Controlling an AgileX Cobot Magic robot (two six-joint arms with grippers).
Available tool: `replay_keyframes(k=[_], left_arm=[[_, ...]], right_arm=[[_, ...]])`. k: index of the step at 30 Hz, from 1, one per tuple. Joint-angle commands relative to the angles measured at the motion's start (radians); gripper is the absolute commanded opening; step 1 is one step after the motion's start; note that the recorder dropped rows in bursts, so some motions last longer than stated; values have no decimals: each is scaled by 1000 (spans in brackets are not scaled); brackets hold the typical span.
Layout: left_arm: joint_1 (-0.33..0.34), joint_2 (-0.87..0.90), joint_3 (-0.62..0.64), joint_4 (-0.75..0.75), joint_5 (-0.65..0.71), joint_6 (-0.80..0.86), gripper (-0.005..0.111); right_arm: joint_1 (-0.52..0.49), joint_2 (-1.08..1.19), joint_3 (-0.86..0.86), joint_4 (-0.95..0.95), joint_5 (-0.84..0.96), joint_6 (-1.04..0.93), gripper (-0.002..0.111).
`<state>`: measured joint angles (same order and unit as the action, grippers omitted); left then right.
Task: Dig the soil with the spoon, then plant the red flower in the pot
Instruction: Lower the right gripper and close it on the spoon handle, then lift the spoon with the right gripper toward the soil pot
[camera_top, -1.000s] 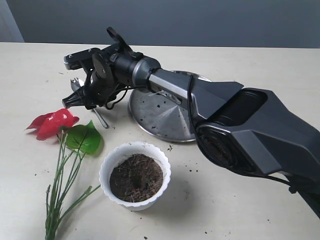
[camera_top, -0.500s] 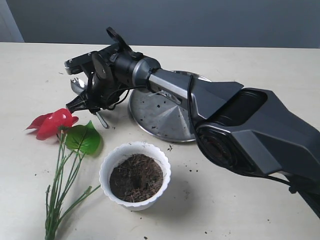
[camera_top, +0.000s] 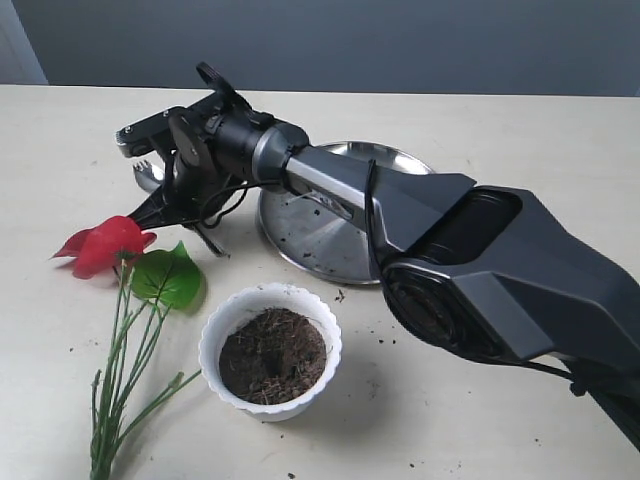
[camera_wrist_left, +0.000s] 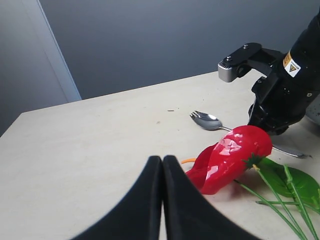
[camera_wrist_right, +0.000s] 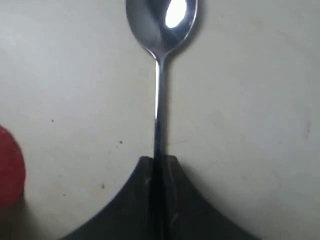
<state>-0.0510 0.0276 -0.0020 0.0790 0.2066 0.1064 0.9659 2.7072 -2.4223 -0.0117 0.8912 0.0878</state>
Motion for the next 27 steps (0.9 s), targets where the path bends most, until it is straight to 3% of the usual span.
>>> replay_keyframes(k=[1, 12, 27], left_arm=[[-2, -4, 2, -8, -6, -5, 0], [-2, -4, 2, -8, -6, -5, 0], [-2, -4, 2, -8, -4, -5, 0]], right_arm=[[1, 38, 24, -8, 175, 0, -1], [1, -53, 10, -29, 133, 2, -1], [1, -76, -145, -139, 180, 2, -1]])
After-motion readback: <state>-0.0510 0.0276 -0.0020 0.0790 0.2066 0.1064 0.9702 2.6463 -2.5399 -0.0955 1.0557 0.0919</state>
